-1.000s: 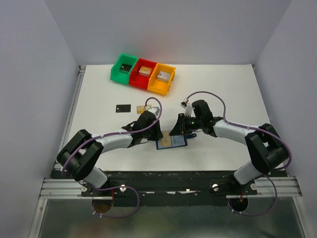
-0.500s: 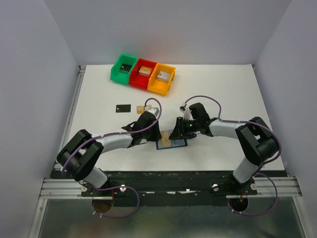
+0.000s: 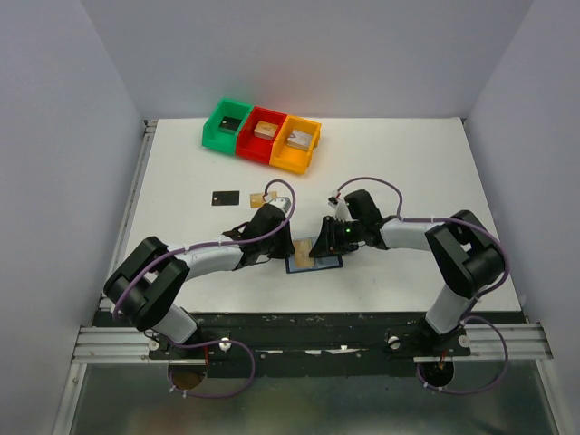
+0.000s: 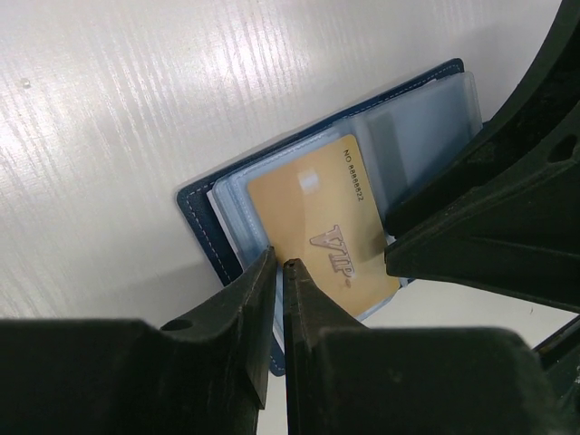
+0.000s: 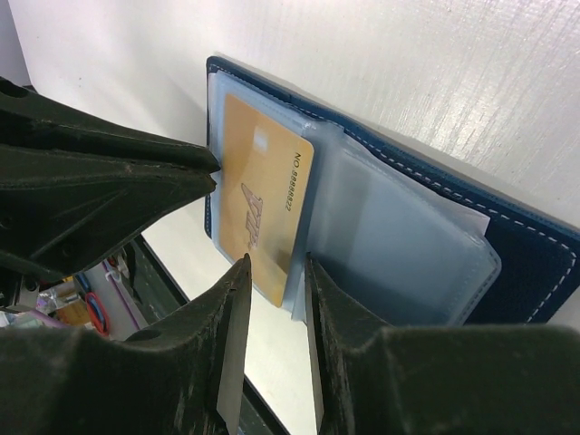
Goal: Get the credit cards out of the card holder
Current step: Remove the credit card from the card holder.
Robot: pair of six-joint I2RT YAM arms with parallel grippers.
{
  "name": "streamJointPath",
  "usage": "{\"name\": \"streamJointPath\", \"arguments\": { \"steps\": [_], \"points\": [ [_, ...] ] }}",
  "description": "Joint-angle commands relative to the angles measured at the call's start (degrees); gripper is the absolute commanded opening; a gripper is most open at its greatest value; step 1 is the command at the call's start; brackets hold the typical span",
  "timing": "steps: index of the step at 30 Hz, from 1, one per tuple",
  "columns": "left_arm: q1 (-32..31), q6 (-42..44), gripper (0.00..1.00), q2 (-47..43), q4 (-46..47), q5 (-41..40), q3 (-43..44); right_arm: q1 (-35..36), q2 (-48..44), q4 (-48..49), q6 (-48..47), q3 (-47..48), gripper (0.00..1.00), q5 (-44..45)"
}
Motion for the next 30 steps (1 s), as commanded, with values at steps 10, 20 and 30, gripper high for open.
{"name": "streamJointPath", "arguments": {
  "steps": [10,20,30],
  "points": [
    [0.23,0.63,0.24,-4.19,-2.10,-2.63,-0.49,0.46,-6.74,-0.58,0.25,0.24,0.39,3.43],
    [0.32,0.01,0.24,-1.38,-0.79,-2.19,-0.93,1.34,-2.96,2.23,2.28,0.51,0.39,0.97],
    [0.32,-0.25,0.23,-0.23,-0.87,-2.19,-1.28,1.34,0.03,1.79,1.57,0.07,0.39,2.63]
  ]
}}
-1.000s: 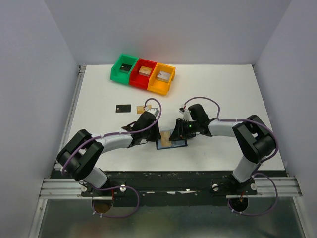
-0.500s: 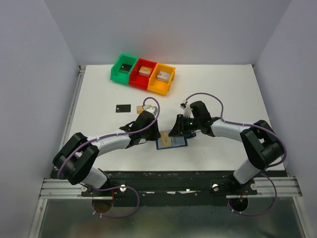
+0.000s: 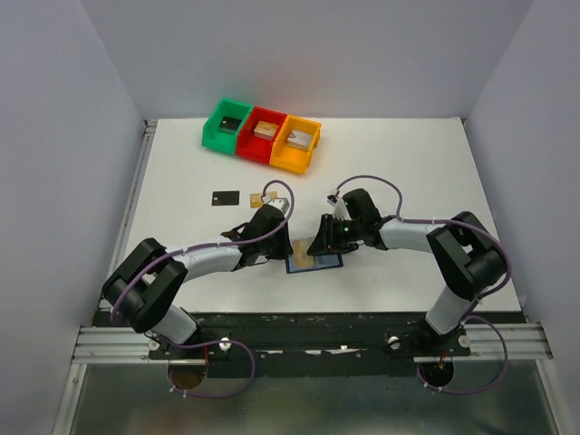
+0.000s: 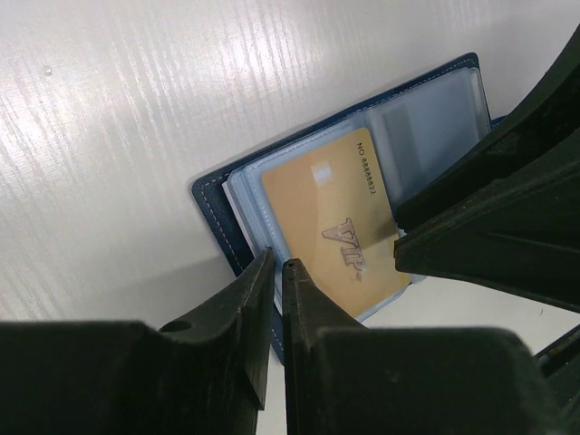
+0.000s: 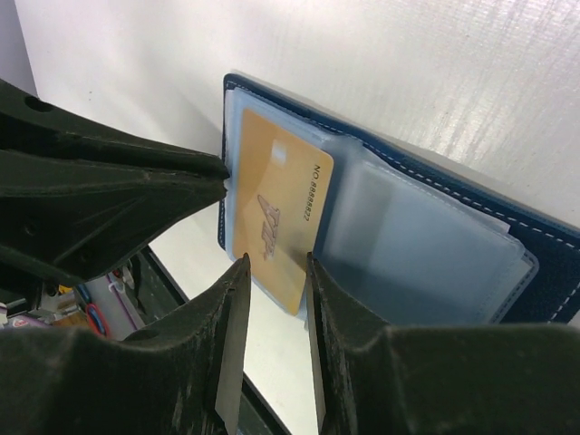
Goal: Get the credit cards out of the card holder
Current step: Remove the credit card from the card holder.
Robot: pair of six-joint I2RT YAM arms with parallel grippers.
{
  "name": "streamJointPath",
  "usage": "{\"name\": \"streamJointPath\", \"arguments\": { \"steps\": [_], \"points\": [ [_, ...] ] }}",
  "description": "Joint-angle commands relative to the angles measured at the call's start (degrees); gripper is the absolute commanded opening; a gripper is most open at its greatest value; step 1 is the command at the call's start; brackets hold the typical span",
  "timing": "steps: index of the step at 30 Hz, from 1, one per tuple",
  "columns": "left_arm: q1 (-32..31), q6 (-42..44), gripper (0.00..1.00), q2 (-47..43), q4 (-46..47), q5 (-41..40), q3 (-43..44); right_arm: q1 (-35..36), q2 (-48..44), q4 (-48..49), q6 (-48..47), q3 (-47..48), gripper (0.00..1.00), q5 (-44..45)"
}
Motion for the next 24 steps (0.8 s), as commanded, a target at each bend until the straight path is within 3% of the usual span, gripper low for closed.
{"name": "streamJointPath", "arguments": {
  "steps": [1,24],
  "points": [
    [0.27,-0.34,0.23,0.79,0.68,-0.88,-0.97,0.23,1.08,0.86,0.00,-0.50,0.39,1.02],
    [0.19,-0.87,0.19,2.03,1.03,-0.53,-1.50,0.23,-0.42,-0.72,-1.23,-1.56,0.46,4.80]
  ]
}}
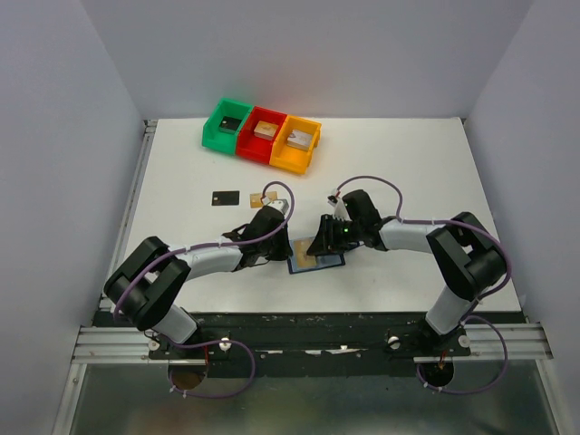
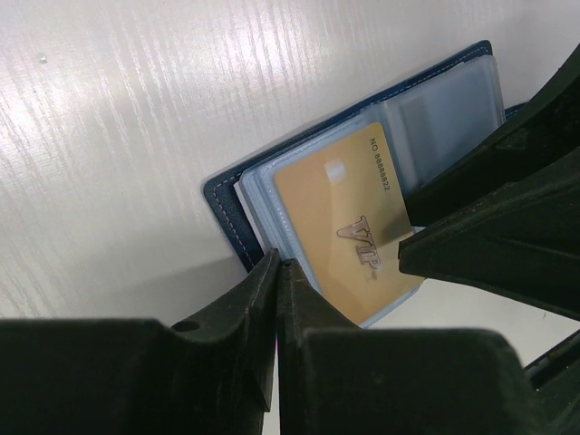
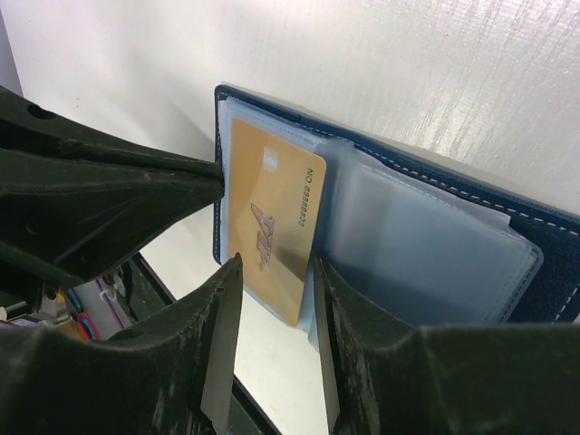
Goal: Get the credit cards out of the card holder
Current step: Remove the credit card from the card holder.
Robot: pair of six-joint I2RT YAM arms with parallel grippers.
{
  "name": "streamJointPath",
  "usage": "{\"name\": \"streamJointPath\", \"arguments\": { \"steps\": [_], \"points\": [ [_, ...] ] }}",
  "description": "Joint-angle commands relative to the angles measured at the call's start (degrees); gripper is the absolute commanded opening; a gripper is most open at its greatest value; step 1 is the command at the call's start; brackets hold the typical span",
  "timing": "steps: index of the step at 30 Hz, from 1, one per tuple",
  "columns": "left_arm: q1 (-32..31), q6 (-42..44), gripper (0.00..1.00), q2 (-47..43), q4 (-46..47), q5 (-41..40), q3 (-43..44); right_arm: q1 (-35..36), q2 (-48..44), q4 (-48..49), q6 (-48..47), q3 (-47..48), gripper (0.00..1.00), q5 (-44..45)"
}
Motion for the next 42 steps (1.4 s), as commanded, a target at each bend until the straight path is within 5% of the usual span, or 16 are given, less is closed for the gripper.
{"name": "streamJointPath", "arguments": {
  "steps": [1,27,42],
  "points": [
    [0.19,-0.25,0.19,1.08,-0.08,-0.55,-0.87,0.23,-0.72,-1.03,-1.14,-0.97,0.46,3.12],
    [0.19,-0.34,0.14,1.26,0.27,-0.20,-1.57,-0.65,2.26,25.41,13.00,-9.22,0.42,-8.22],
    [0.27,-0.52,0.09,1.79,0.80,0.59,-2.27,-2.23,5.52,31.56,18.54,-10.81,0.42,-7.69]
  ]
}}
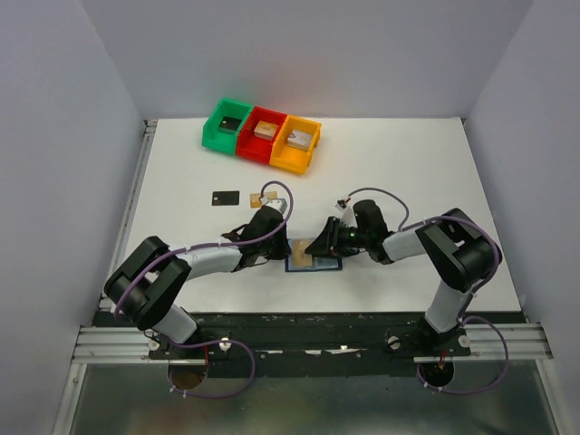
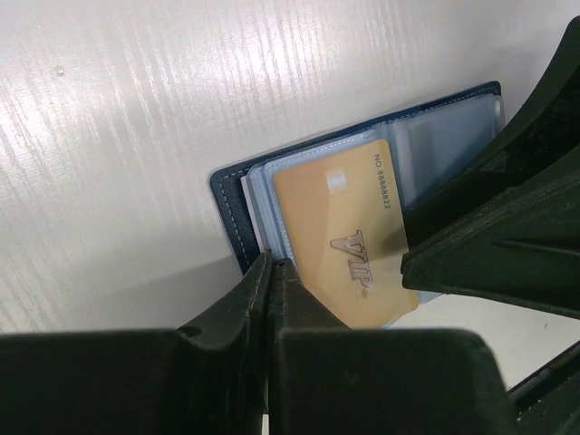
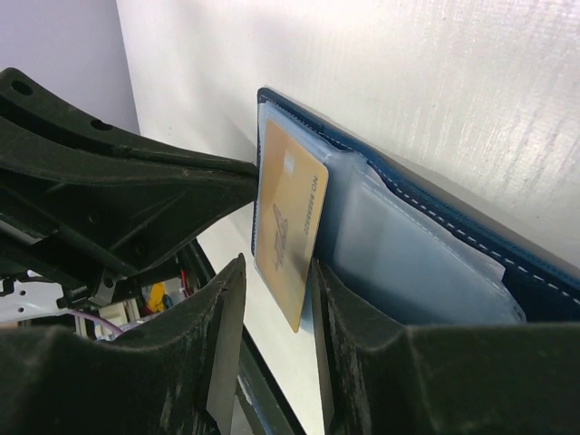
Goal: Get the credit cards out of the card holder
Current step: Remove the credit card from the card holder.
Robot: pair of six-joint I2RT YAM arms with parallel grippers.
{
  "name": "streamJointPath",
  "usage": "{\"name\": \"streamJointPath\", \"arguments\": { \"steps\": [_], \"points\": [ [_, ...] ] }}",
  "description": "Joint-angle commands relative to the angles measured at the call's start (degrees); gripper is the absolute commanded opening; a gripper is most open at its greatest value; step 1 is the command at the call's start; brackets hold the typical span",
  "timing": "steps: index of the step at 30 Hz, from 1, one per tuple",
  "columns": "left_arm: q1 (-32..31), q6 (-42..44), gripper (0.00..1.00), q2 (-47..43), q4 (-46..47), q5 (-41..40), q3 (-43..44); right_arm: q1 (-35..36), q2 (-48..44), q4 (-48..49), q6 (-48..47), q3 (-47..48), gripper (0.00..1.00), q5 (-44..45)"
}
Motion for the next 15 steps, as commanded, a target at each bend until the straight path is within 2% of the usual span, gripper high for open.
{"name": "streamJointPath", "arguments": {
  "steps": [1,10,15],
  "points": [
    [-0.10,-0.39,0.09,1.55,-1.04,0.59,-1.55,-0.49,1.78,6.26,2.85,-1.39,0.42,-1.14],
    [-0.19,-0.74,0.08,2.25,-0.16,1.21,-1.81,-0.58,4.42,15.14,6.63,-1.83,0.40,-5.18],
    [-0.19,-0.91,0.07,2.43,0.37,1.65,-1.90,-0.66,4.86,15.58,6.63,-1.48,0.40,-6.50]
  ]
}}
